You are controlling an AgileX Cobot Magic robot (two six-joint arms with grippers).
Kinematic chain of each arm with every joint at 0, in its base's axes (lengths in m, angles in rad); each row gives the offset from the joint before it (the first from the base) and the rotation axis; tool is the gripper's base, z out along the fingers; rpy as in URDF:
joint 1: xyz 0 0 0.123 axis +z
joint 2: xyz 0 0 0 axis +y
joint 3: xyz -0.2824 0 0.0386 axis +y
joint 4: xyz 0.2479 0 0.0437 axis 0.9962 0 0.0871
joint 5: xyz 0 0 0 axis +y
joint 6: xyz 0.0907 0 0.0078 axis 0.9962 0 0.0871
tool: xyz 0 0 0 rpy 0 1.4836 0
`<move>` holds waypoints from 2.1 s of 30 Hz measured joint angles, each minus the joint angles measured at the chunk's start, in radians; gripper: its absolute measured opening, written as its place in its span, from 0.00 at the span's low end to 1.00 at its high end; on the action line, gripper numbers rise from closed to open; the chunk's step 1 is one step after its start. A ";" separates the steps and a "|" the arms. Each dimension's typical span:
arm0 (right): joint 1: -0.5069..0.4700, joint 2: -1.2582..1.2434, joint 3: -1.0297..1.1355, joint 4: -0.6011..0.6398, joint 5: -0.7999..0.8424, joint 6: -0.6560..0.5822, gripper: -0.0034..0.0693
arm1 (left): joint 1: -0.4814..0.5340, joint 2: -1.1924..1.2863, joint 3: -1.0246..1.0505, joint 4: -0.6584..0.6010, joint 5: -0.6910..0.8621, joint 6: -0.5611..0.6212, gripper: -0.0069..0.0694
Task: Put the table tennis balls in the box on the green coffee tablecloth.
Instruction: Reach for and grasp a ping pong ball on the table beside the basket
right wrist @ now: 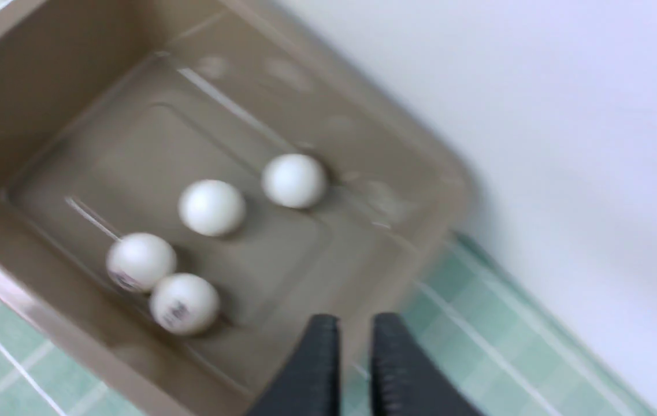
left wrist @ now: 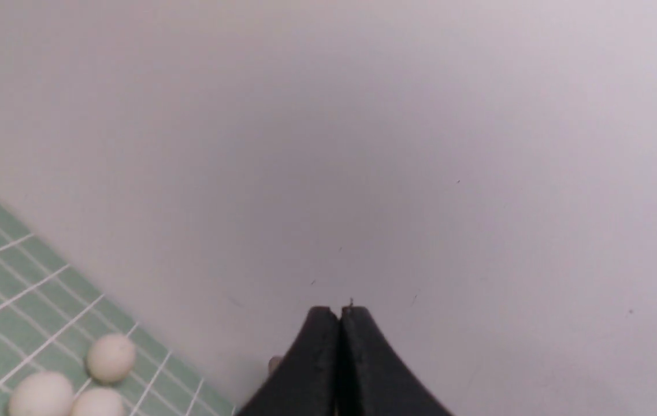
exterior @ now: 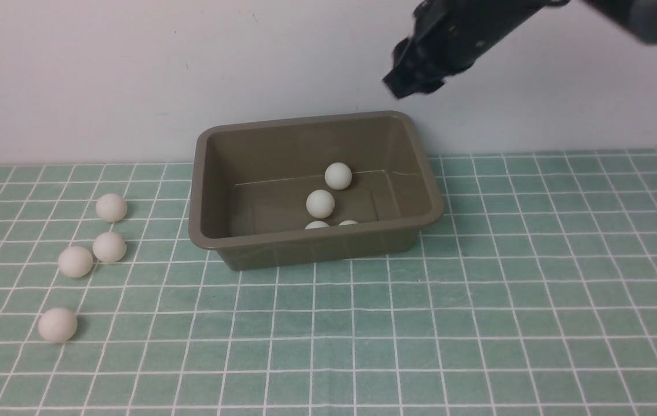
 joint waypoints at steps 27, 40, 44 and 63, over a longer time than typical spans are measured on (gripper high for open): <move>-0.246 -0.891 0.686 -0.082 -0.018 -0.029 0.03 | -0.070 0.614 -0.728 0.572 0.854 0.229 0.23; -0.246 -1.267 1.298 -0.118 -0.161 0.035 0.03 | -0.098 1.043 -0.844 0.189 1.019 0.702 0.23; -0.246 -1.438 1.460 -0.118 -0.157 0.087 0.03 | -0.098 1.180 -0.907 0.260 1.008 0.709 0.30; -0.246 -1.844 1.640 -0.120 -0.006 0.232 0.03 | -0.085 1.554 -0.973 0.445 0.986 0.541 0.84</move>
